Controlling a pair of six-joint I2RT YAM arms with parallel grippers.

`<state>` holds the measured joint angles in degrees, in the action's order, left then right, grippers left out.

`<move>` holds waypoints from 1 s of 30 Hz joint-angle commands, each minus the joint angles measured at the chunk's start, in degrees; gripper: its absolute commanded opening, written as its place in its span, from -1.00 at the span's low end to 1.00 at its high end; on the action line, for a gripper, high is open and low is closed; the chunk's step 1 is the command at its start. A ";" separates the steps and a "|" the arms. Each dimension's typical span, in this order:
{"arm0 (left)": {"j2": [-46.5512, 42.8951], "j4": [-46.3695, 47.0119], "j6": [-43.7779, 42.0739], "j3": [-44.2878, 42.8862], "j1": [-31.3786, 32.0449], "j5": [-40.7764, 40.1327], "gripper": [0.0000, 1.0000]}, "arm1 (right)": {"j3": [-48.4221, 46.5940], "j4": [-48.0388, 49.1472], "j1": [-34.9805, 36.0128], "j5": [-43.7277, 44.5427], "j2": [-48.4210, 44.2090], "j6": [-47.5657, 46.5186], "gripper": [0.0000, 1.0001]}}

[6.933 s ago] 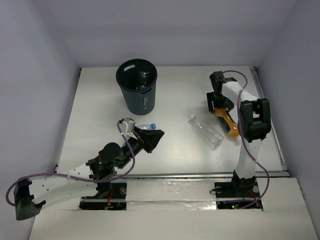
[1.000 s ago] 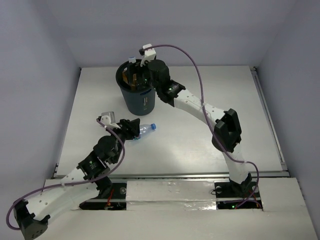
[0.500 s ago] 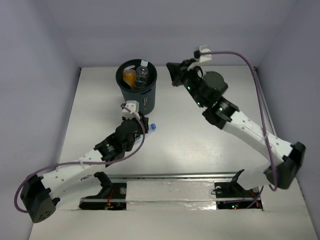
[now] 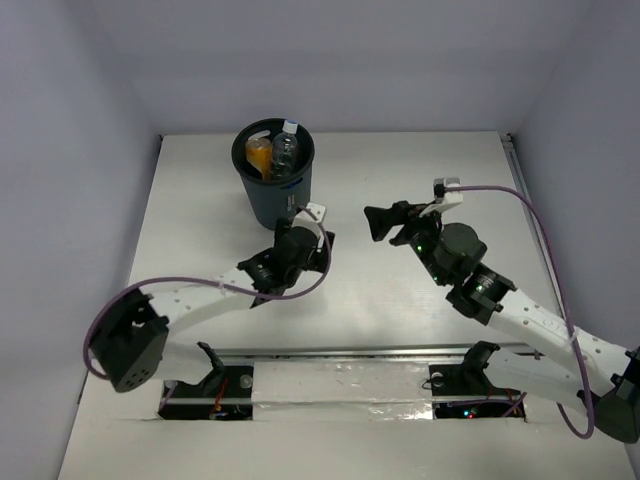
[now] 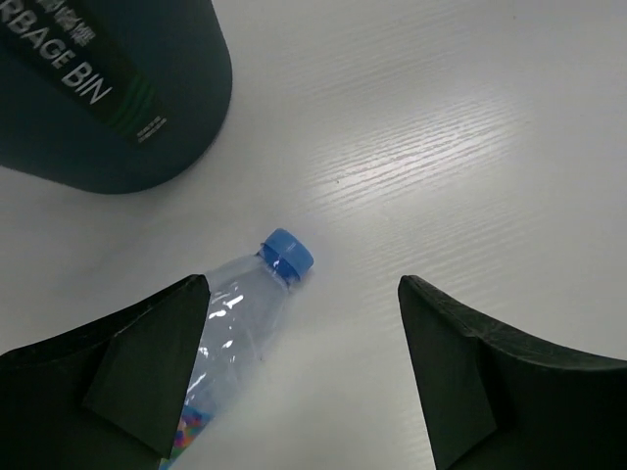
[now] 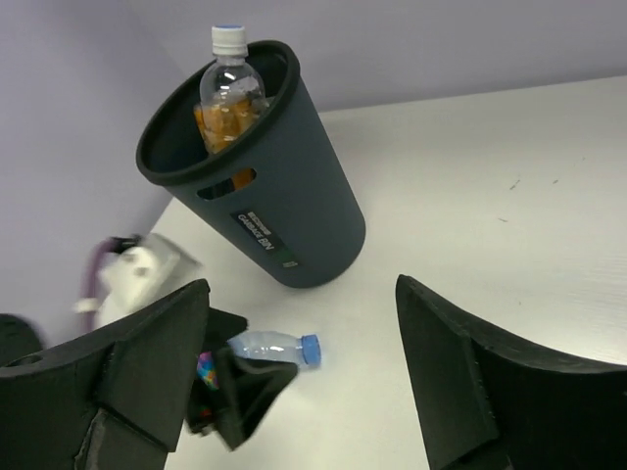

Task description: Put the plastic bottles in the bin

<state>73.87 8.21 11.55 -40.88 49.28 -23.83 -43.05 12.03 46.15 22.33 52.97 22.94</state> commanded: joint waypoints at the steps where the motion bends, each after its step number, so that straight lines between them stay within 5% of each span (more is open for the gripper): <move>1: 5.91 -0.81 -4.25 -6.04 -0.32 -2.35 0.53 | 0.68 1.94 -0.10 2.28 -1.56 2.02 0.66; 16: 23.24 -10.31 -6.19 -14.75 -2.25 -5.87 0.68 | 2.35 1.77 -2.82 0.17 -2.26 1.85 0.68; 30: 30.90 -18.31 -2.32 -21.16 -4.01 -5.17 0.54 | 2.44 0.54 -3.35 0.70 -3.23 1.67 0.68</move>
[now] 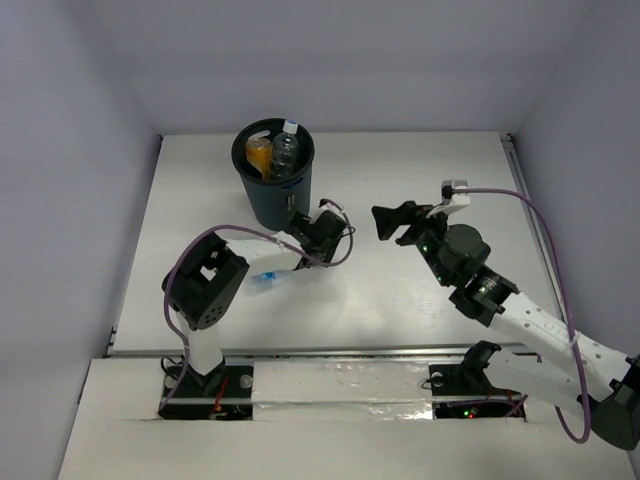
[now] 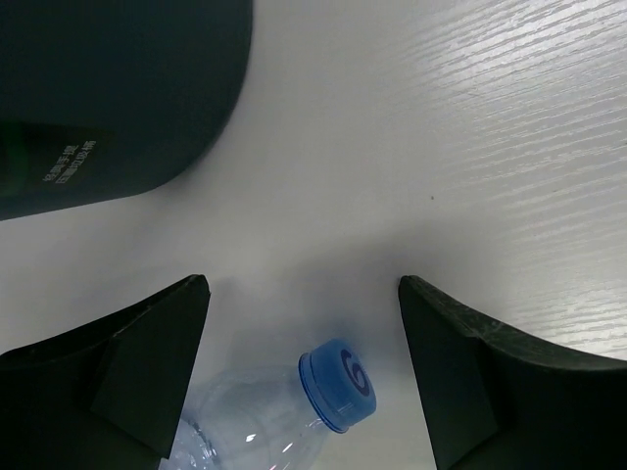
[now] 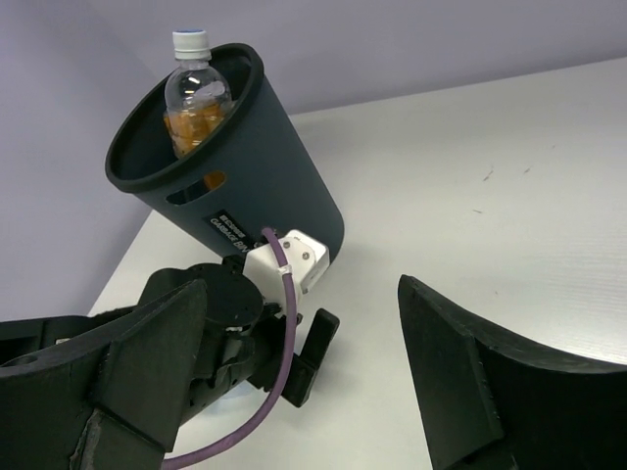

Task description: Put the plastic bottles in the bin

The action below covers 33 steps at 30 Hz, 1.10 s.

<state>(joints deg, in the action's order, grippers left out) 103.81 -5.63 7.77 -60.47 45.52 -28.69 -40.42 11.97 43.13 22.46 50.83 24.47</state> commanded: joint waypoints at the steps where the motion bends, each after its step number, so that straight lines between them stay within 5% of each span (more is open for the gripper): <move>1: 0.78 -4.22 1.63 -1.67 -0.25 -0.23 0.55 | -0.09 0.60 -0.33 0.57 -1.08 0.23 0.68; 17: -20.66 -2.97 5.93 3.86 0.27 3.99 0.94 | -0.71 -0.80 -0.86 -4.00 -0.90 0.14 0.71; 23: -18.13 -12.82 11.04 4.04 0.27 -0.22 0.98 | -1.06 -1.59 -0.86 -5.14 -2.49 0.14 0.71; 33: -10.21 -11.42 7.17 2.90 -0.96 -4.88 0.98 | -0.71 -2.65 -0.86 -5.76 -4.16 -0.12 0.72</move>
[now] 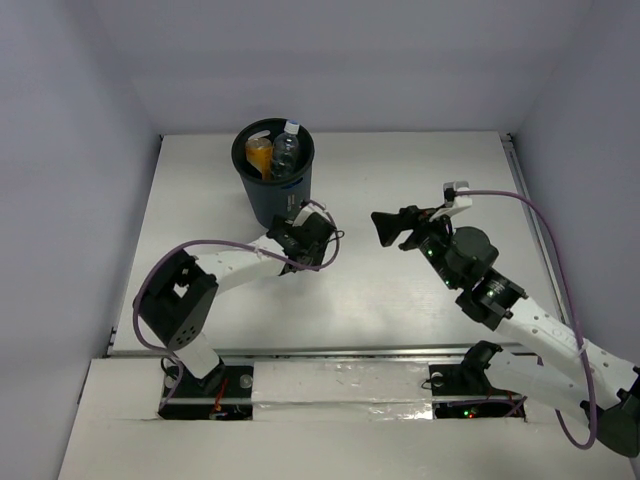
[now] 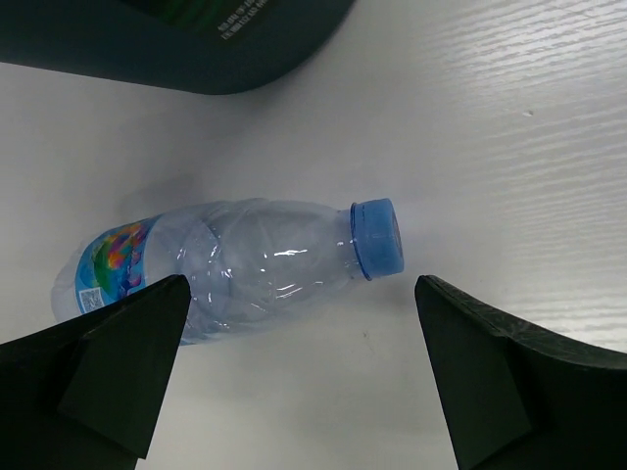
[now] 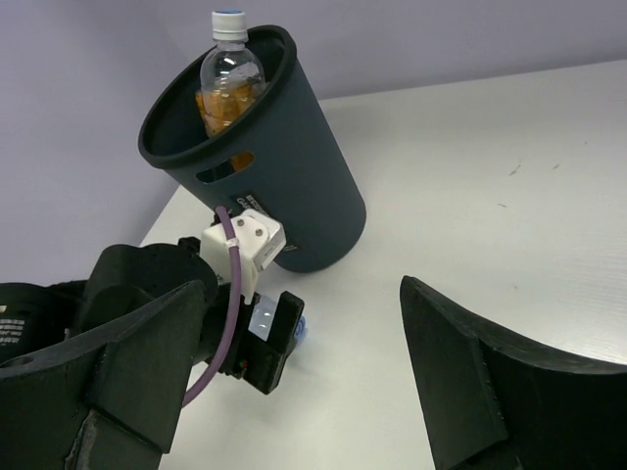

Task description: Put the plastic bottles in the bin

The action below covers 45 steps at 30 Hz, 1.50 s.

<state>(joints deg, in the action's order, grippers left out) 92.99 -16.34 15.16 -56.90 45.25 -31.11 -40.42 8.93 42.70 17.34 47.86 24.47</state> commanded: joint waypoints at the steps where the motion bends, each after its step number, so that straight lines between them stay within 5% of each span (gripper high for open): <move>1: 1.31 -0.89 -0.13 -1.10 -1.30 -2.63 0.98 | -0.71 0.39 -0.42 -0.82 -1.27 -0.12 0.72; 7: 1.67 -0.80 3.12 -0.40 -1.31 -2.55 0.95 | -0.80 0.04 -0.42 -1.26 -1.36 -0.12 0.72; 13: 4.91 -0.45 4.97 -2.06 -1.31 -2.73 0.59 | -0.80 0.04 -0.42 -1.17 -1.27 -0.12 0.72; 14: 5.62 -0.28 6.19 -2.85 -1.31 -2.12 0.28 | -0.80 0.04 -0.42 -0.91 -1.27 -0.30 0.72; 17: 4.84 -0.18 7.77 -3.47 -1.31 -1.41 0.14 | -0.80 0.04 -0.42 -0.91 -1.10 -0.39 0.72; 27: -4.47 -3.00 12.00 -7.70 6.59 -4.30 0.18 | -0.97 0.13 -0.42 -0.91 -0.13 -0.56 0.72; 32: -13.96 0.16 16.30 -1.47 6.60 -5.19 0.36 | -1.06 0.30 -0.42 -1.35 0.22 -0.56 0.72; 40: -37.48 6.31 35.18 18.90 0.03 -6.50 0.57 | -1.06 0.21 -0.42 -2.49 -0.13 -0.65 0.49; 45: -45.52 6.67 32.76 24.65 -7.54 -2.39 0.80 | -1.06 0.39 -0.42 -3.54 0.04 -0.56 0.45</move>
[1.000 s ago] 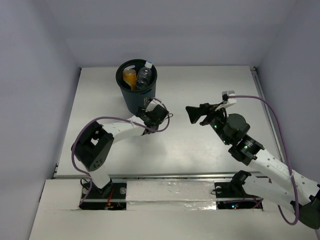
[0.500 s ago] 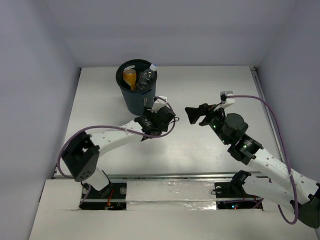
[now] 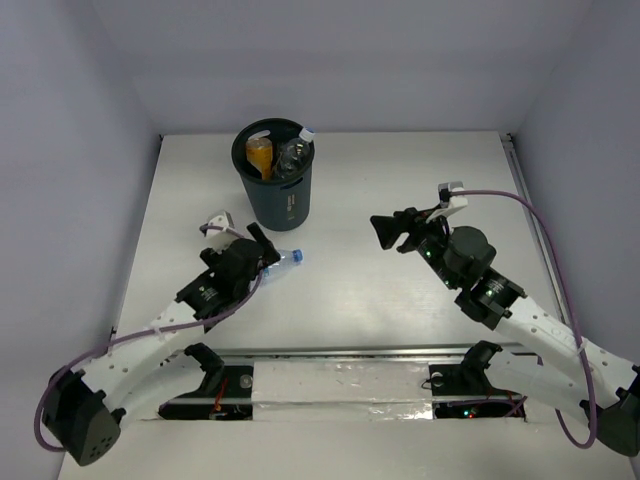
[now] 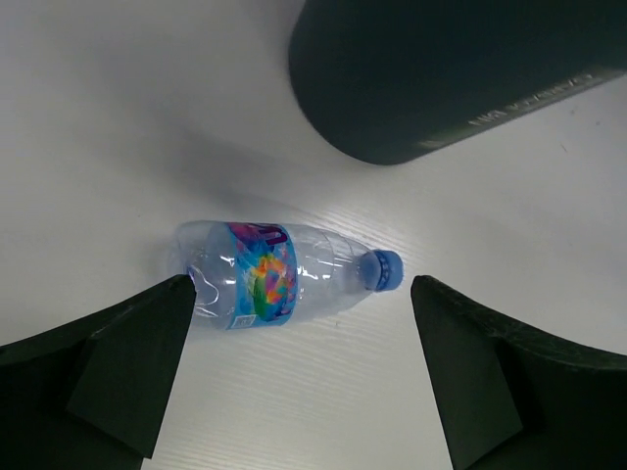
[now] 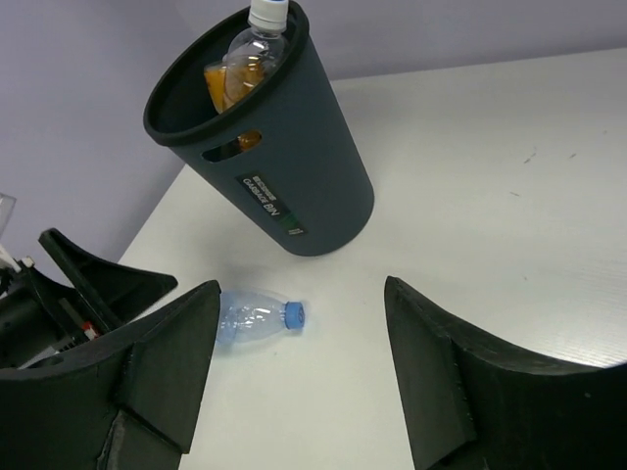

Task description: Put the plastic bottles in the bin

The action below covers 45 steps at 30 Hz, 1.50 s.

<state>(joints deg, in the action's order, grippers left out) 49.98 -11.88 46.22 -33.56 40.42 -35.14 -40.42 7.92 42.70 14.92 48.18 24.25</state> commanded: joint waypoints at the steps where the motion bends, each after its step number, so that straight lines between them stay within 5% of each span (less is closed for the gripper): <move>1: -2.43 2.12 0.29 1.31 -3.50 2.69 0.83 | -1.15 1.39 -0.42 -1.29 -0.28 -0.34 0.47; 11: 7.75 3.00 -7.01 -2.39 -8.33 -6.17 0.94 | -1.41 1.22 -0.42 -2.26 0.33 -0.52 0.65; 22: 15.68 13.28 -11.94 -1.60 -13.27 9.29 0.87 | -1.41 1.04 -0.42 -2.88 0.42 -0.69 0.63; 35: 4.43 12.93 -7.55 6.75 -13.27 16.32 0.85 | -1.68 1.22 -0.42 -3.67 1.91 -0.61 0.62; 45: 3.90 12.06 -5.61 3.60 -1.51 17.56 0.81 | -2.03 0.95 -0.42 -3.40 2.97 -0.78 0.63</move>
<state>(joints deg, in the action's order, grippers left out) 54.24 0.16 39.72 -26.81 35.94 -17.28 -40.45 7.84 42.70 11.73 50.81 24.21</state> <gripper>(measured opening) 0.908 0.814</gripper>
